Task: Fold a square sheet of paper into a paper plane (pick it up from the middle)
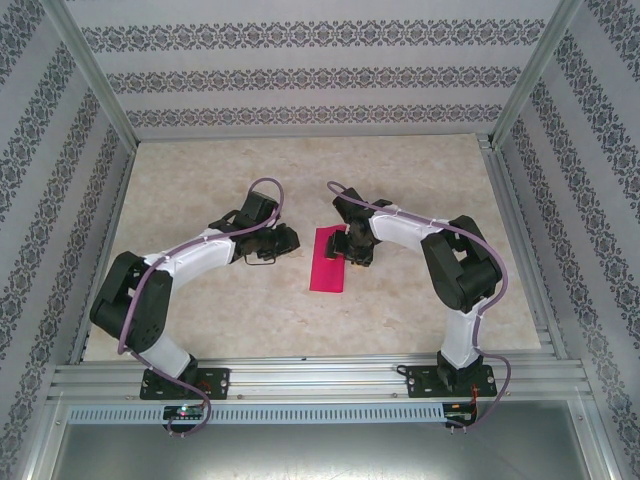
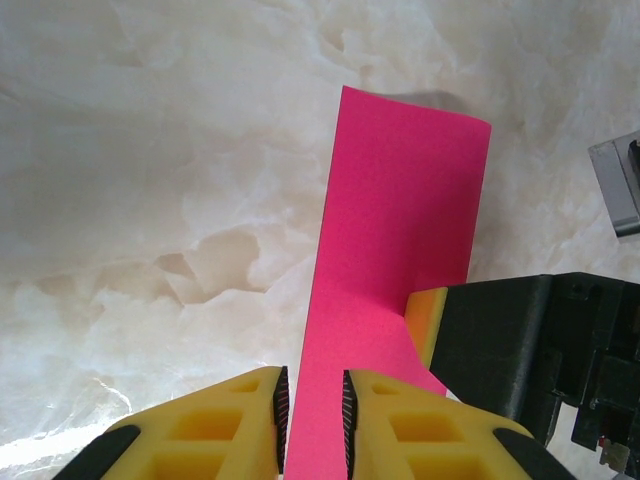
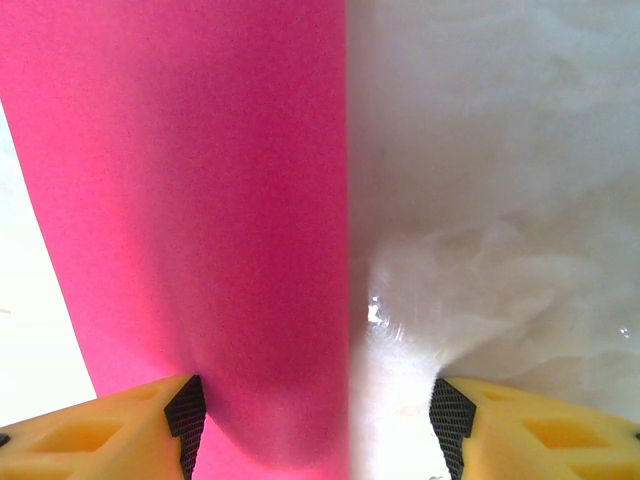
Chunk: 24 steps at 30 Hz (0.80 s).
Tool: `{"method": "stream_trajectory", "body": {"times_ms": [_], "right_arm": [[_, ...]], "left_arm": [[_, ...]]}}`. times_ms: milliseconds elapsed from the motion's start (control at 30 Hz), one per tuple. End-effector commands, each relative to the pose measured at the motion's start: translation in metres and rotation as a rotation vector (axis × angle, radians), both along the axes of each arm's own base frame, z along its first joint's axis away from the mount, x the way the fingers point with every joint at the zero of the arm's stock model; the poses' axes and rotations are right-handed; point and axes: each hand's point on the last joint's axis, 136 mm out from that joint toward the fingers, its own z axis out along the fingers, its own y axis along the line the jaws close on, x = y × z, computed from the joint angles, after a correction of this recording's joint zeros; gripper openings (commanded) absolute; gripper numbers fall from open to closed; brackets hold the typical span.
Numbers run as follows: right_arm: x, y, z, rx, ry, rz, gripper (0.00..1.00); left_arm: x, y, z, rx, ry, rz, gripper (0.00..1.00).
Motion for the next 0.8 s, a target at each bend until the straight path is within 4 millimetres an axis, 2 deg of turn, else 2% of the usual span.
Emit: {"method": "stream_trajectory", "body": {"times_ms": [0,133,267,300,500,767], "right_arm": [[-0.02,-0.022,-0.032,-0.128,0.088,0.003,0.66],[-0.021,-0.022,-0.033,-0.13,0.09,0.004,0.66],[-0.021,-0.021,-0.035,-0.13,0.093,0.001,0.66],[-0.021,-0.021,-0.036,-0.129,0.093,0.002,0.66],[-0.021,-0.02,-0.037,-0.129,0.096,0.004,0.66],[-0.022,-0.021,-0.038,-0.133,0.099,0.006,0.66]], "left_arm": [[0.005,-0.011,0.007,-0.054,-0.01,-0.04,0.25],[0.008,-0.031,0.003,-0.122,0.026,-0.097,0.18],[0.009,-0.046,-0.012,-0.136,0.081,-0.124,0.01],[0.01,-0.047,-0.017,-0.125,0.098,-0.122,0.0],[0.011,-0.056,-0.041,-0.071,0.152,-0.124,0.0],[0.009,-0.069,-0.053,-0.091,0.172,-0.154,0.0]]}}
